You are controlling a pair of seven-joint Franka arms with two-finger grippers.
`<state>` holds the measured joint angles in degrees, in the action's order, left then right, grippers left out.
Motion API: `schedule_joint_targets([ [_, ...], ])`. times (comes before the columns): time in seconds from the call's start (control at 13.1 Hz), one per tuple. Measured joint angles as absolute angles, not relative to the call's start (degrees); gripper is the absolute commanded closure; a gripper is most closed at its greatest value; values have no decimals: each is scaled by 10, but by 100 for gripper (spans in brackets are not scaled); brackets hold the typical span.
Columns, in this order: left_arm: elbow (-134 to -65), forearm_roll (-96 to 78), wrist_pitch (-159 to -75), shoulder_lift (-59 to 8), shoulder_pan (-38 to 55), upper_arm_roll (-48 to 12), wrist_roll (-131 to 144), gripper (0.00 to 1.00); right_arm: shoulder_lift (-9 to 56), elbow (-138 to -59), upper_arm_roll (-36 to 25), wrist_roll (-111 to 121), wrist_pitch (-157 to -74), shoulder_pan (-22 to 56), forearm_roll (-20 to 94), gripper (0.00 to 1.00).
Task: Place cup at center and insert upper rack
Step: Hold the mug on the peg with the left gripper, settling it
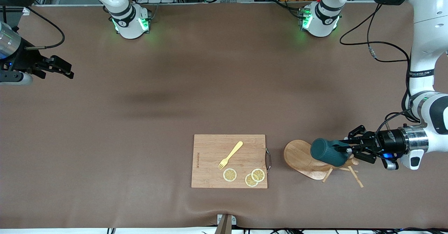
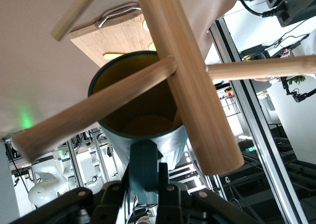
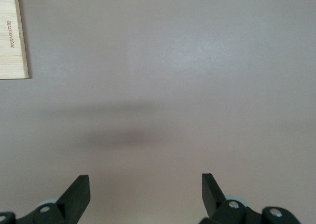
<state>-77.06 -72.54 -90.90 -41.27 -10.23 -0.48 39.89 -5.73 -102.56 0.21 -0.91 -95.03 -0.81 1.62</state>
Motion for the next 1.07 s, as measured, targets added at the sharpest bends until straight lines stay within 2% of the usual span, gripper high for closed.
schedule_joint_targets([
  [0.92, -770, -725, -909, -414, -103, -5, 394, 100, -57, -1026, 2, -9, -959, -8, 18, 0],
  [1.07, -770, -725, -909, -414, -104, -5, 393, 92, -57, -1026, 2, -9, -960, -8, 18, 0],
])
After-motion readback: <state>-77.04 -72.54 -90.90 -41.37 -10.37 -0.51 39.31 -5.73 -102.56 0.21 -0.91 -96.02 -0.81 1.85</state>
